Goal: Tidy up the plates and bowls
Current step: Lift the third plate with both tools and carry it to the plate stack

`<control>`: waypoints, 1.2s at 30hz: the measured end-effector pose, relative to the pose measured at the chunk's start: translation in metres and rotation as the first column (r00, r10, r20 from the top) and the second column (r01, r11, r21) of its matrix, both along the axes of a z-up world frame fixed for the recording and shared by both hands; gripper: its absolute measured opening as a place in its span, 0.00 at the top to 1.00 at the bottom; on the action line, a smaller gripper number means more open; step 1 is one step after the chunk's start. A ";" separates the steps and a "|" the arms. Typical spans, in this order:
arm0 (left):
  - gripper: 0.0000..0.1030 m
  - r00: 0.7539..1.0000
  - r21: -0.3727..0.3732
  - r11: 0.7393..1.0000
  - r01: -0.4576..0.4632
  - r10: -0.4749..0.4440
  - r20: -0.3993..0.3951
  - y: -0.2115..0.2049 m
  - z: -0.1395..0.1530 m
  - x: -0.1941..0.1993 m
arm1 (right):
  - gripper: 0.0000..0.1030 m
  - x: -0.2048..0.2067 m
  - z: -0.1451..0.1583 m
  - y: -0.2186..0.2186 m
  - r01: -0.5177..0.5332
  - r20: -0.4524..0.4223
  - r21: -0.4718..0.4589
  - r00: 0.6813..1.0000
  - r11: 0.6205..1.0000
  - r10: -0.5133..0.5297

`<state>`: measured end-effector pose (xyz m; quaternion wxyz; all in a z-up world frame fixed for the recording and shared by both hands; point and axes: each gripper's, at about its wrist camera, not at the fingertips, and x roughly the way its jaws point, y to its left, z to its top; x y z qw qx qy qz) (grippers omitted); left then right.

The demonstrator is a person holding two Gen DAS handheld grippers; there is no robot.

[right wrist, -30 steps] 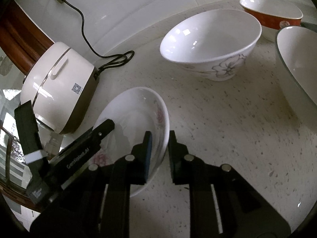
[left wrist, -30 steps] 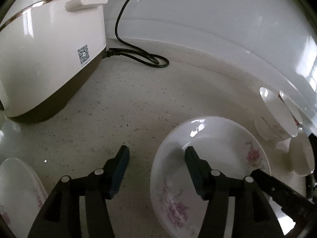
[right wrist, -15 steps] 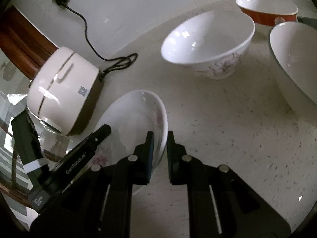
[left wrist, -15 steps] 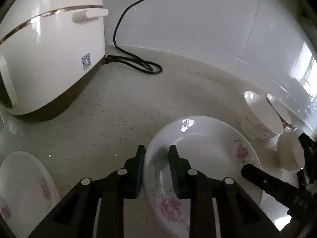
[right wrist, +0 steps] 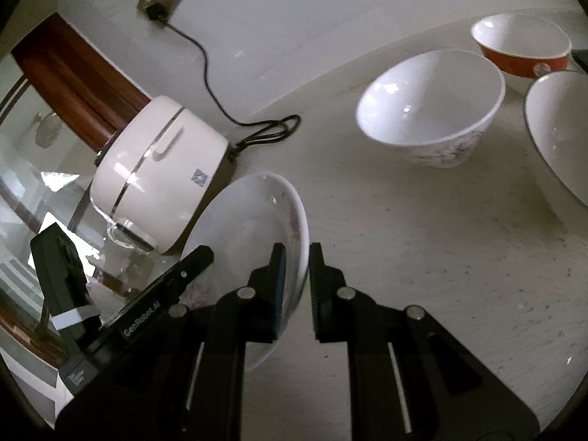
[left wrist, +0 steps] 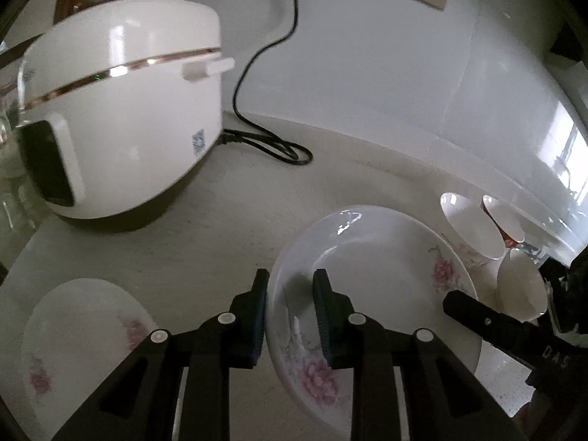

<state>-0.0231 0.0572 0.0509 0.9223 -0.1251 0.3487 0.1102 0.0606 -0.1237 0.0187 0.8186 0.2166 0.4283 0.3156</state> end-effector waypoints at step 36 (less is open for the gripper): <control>0.75 0.968 -0.027 0.968 -0.248 0.249 0.039 0.109 0.006 -0.107 | 0.81 -0.072 0.017 0.127 -0.276 0.103 -0.017 0.956 0.961 0.276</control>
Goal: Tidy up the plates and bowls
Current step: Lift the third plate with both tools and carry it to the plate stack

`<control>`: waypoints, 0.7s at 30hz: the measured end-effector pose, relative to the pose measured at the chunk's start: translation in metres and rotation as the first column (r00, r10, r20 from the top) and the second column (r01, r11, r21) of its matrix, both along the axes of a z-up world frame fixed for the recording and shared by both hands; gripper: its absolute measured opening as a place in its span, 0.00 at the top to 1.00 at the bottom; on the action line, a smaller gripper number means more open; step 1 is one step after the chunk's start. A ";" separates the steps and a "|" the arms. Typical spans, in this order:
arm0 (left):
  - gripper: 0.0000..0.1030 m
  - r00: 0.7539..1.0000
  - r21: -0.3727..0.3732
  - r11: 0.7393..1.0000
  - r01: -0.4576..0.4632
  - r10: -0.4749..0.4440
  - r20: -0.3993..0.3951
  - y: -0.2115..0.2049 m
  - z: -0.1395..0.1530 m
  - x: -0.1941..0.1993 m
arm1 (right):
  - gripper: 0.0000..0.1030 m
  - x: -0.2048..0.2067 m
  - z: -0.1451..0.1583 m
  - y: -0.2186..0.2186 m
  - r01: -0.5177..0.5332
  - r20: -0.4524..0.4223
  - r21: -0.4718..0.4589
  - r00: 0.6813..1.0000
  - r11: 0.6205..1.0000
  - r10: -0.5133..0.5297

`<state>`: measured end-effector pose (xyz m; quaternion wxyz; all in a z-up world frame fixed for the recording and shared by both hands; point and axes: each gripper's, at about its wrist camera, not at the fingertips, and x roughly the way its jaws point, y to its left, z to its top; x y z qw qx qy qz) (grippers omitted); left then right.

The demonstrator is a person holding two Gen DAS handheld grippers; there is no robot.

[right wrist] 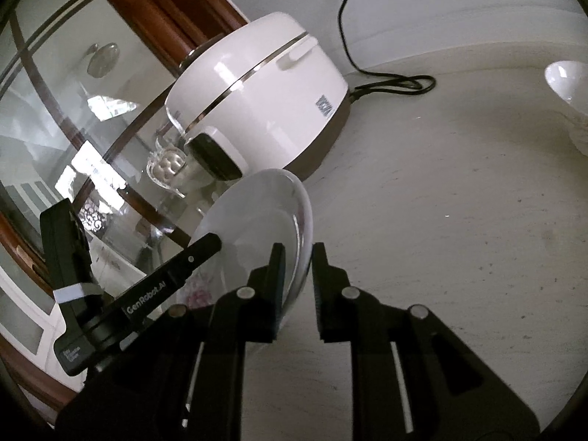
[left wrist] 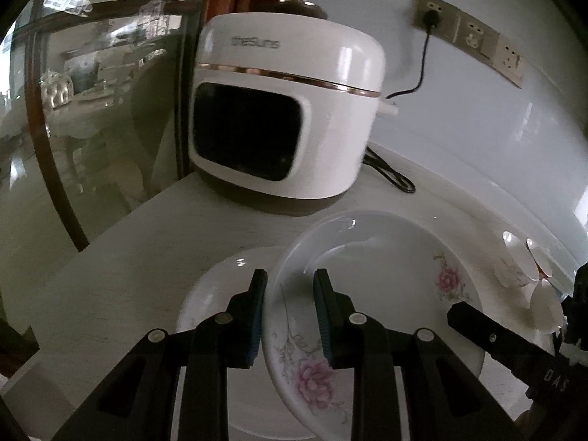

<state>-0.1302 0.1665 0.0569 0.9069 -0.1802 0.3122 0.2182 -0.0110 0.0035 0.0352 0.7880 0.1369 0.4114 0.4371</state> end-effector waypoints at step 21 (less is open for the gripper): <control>0.75 0.999 -0.036 0.998 -0.044 0.043 -0.027 0.037 -0.022 0.000 | 0.81 -0.008 -0.016 0.047 -0.056 0.022 -0.100 0.998 0.993 0.059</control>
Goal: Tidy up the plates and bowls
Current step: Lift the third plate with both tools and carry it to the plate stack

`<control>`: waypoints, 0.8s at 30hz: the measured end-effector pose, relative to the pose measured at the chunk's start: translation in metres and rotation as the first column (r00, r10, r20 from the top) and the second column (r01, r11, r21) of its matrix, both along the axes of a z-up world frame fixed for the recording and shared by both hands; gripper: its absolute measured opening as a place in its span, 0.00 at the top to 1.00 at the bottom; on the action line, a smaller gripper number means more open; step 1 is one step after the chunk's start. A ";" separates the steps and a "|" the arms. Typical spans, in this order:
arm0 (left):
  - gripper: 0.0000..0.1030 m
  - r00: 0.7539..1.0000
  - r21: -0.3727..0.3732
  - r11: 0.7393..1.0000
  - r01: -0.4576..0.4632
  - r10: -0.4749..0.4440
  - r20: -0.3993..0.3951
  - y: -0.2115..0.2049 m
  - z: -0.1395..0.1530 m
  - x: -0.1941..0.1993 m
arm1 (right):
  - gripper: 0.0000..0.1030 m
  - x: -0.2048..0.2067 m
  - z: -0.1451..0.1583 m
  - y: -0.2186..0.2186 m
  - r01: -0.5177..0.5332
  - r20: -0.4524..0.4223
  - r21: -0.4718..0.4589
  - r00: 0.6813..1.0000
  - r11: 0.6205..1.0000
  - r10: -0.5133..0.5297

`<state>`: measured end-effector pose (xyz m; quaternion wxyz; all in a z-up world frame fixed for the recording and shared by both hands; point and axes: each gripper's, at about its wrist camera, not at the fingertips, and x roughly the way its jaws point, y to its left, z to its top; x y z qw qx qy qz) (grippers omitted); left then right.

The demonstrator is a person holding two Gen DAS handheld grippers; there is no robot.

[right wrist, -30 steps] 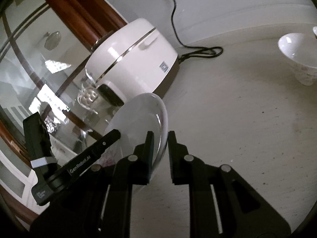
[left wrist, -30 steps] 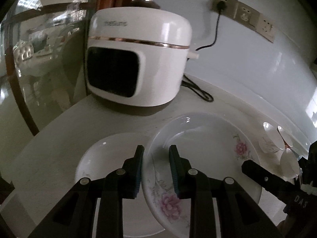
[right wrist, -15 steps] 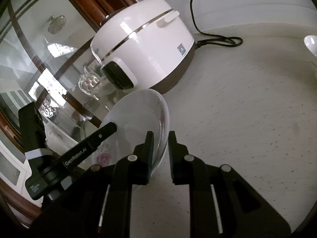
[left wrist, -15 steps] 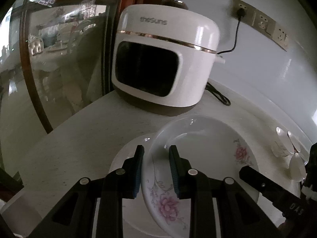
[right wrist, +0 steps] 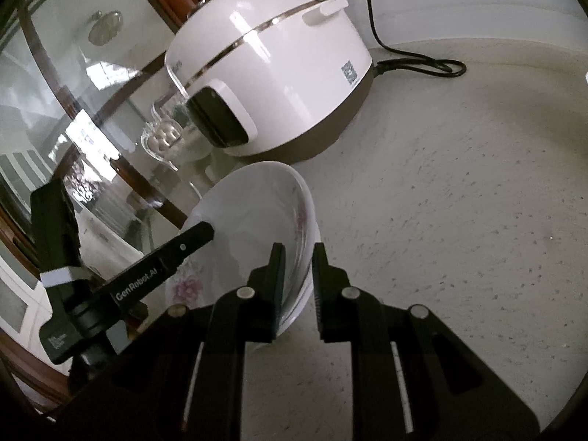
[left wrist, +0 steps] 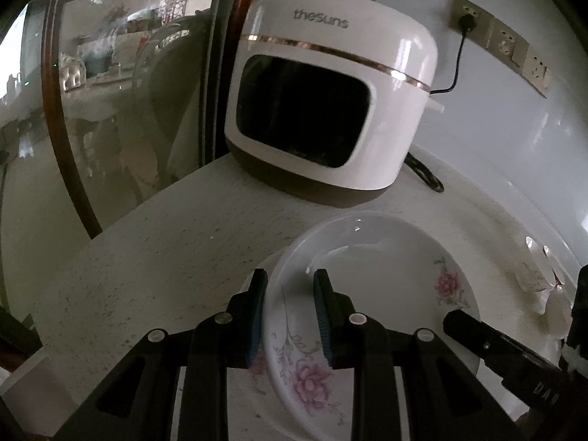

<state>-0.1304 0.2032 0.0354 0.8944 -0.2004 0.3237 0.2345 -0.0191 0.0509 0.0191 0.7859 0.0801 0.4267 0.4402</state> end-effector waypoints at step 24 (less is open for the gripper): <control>0.74 1.000 0.059 0.998 0.005 -0.004 -0.013 -0.003 -0.004 0.001 | 0.79 -0.021 0.001 0.021 -0.004 0.199 -0.172 0.979 0.985 0.039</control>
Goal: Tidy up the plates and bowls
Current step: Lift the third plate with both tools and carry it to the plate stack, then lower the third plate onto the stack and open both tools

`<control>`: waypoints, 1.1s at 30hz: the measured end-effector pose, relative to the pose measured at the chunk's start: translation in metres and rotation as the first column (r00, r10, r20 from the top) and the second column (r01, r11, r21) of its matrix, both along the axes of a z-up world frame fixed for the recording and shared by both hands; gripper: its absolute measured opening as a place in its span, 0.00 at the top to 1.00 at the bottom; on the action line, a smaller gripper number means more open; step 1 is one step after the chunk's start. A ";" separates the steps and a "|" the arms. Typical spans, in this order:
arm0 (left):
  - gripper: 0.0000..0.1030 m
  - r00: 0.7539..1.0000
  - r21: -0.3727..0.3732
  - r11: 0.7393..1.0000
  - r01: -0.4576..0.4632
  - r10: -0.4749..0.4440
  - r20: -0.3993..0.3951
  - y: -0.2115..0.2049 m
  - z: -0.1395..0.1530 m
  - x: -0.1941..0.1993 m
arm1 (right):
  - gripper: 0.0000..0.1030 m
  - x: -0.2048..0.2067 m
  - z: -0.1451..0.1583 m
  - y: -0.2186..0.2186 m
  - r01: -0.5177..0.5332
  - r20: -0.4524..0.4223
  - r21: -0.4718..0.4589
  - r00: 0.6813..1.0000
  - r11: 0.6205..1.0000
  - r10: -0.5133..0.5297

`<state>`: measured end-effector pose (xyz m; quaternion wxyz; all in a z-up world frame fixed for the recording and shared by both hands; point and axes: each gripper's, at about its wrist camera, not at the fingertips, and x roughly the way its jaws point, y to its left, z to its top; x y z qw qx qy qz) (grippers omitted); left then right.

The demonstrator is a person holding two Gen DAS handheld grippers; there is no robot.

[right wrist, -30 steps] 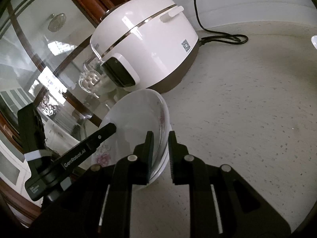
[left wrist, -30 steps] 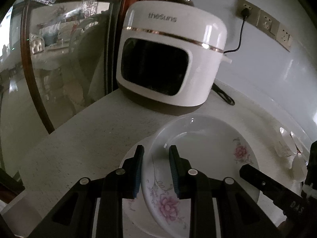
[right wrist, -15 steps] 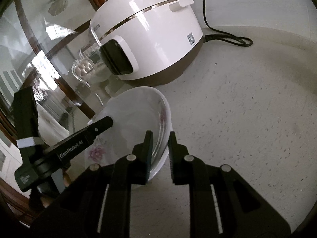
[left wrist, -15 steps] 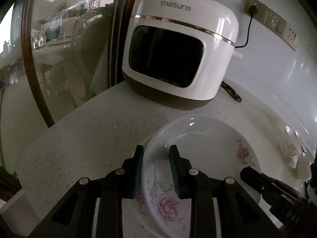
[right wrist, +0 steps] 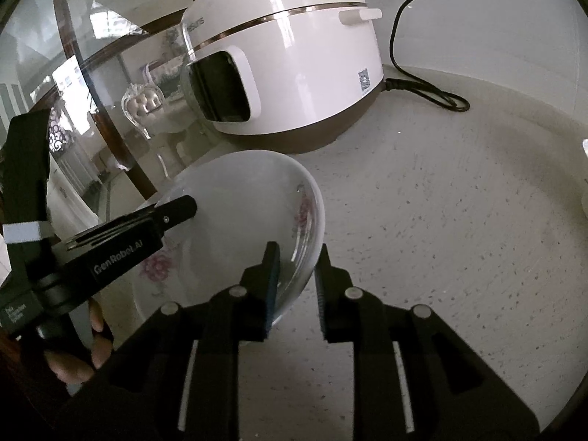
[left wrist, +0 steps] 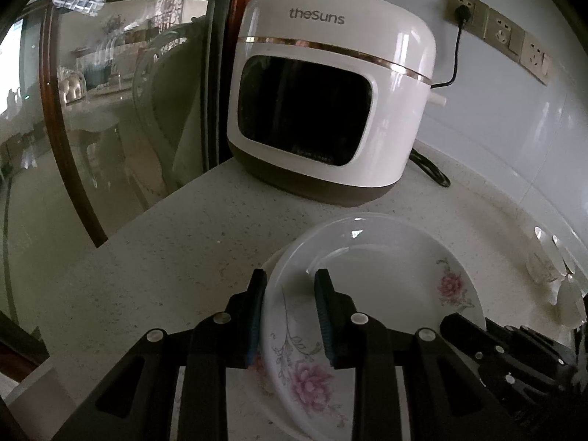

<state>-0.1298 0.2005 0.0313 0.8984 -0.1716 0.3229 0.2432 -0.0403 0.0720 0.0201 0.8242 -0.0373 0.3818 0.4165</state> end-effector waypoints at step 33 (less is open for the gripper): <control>0.04 0.994 0.362 0.929 -0.081 0.101 -0.036 -0.062 0.035 0.002 | 0.21 0.012 0.005 -0.021 0.010 -0.046 0.058 0.999 0.998 -0.007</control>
